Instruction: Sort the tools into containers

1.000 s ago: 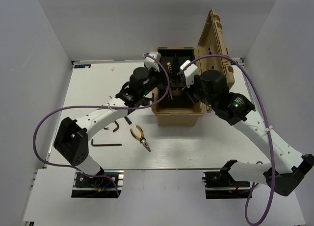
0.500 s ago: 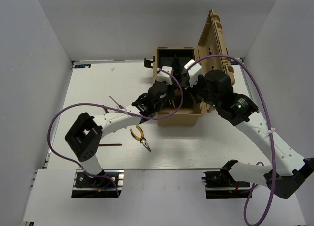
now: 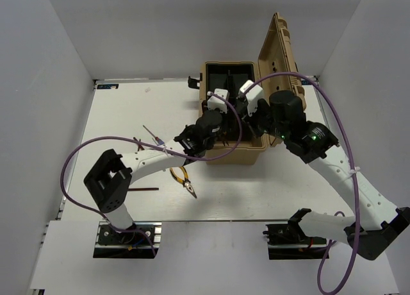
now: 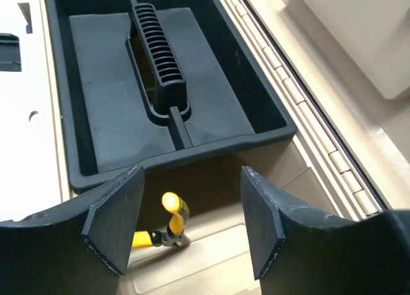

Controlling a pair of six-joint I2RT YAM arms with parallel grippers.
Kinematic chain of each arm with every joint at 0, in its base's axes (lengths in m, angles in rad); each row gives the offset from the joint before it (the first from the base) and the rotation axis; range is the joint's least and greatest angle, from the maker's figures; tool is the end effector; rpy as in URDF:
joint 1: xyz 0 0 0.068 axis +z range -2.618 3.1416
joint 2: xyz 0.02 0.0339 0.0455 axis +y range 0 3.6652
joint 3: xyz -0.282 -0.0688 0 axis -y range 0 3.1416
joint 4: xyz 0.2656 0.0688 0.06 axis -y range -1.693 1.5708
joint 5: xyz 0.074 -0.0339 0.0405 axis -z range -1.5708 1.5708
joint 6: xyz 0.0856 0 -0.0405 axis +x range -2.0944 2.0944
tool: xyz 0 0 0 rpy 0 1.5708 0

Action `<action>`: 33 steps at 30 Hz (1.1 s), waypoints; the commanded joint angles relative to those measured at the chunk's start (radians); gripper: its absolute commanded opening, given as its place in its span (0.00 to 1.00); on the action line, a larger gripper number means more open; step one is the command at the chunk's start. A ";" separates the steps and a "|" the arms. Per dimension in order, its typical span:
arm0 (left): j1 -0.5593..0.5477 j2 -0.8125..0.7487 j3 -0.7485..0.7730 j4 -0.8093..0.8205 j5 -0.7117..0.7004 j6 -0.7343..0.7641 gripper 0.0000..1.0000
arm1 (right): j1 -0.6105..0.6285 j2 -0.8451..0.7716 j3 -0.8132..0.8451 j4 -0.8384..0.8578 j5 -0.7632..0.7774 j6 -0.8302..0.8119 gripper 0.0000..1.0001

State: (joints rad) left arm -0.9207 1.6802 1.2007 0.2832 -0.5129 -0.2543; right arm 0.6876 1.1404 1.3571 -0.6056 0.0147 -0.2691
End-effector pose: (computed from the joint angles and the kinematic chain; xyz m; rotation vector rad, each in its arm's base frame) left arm 0.3118 -0.3406 0.2955 0.2127 1.7461 -0.4070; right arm 0.2299 0.1872 0.4250 -0.8976 1.7522 0.2602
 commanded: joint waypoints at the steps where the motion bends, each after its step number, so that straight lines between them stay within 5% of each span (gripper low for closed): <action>1: -0.010 -0.089 0.028 -0.016 -0.038 0.007 0.72 | -0.011 -0.010 0.013 -0.008 -0.076 0.001 0.17; 4: -0.010 -0.138 0.028 -0.071 -0.100 -0.002 0.70 | -0.014 -0.004 0.033 -0.045 -0.136 0.002 0.10; 5: 0.000 -0.190 0.028 -0.096 -0.119 -0.014 0.60 | -0.013 0.002 0.039 -0.054 -0.157 -0.004 0.01; 6: 0.000 -0.223 0.028 -0.164 -0.157 -0.026 0.52 | -0.011 0.013 0.042 -0.065 -0.192 -0.005 0.00; 7: 0.012 -0.258 0.028 -0.211 -0.173 -0.042 0.32 | -0.008 0.019 0.048 -0.100 -0.252 -0.018 0.00; 9: 0.023 -0.369 0.004 -0.312 -0.243 -0.083 0.14 | 0.010 0.071 0.057 -0.123 -0.355 -0.025 0.00; 11: 0.023 -0.450 -0.033 -0.479 -0.274 -0.135 0.03 | 0.050 0.139 0.079 -0.161 -0.439 -0.021 0.00; 13: 0.036 -0.574 -0.094 -0.658 -0.312 -0.184 0.03 | 0.119 0.243 0.108 -0.180 -0.415 -0.019 0.00; 16: 0.045 -0.745 -0.169 -0.987 -0.412 -0.412 0.44 | 0.254 0.379 0.215 -0.206 -0.330 -0.021 0.00; 17: 0.045 -0.790 -0.187 -1.072 -0.458 -0.562 0.68 | 0.301 0.407 0.233 -0.200 -0.302 -0.013 0.05; 18: 0.045 -0.835 -0.203 -1.152 -0.472 -0.630 0.74 | 0.352 0.454 0.252 -0.195 -0.258 -0.002 0.09; 20: 0.045 -0.964 -0.254 -1.311 -0.484 -0.762 0.81 | 0.404 0.521 0.325 -0.191 -0.179 0.010 0.25; 23: 0.045 -1.077 -0.314 -1.381 -0.475 -0.813 0.83 | 0.449 0.631 0.366 -0.160 -0.075 0.060 0.35; 33: 0.045 -1.217 -0.369 -1.431 -0.484 -0.824 0.84 | 0.467 0.901 0.437 -0.126 0.155 0.171 0.41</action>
State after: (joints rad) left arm -0.8772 0.4564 0.8394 -1.1004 -0.9691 -1.0462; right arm 1.1629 1.9938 1.7351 -0.7525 0.0681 -0.1585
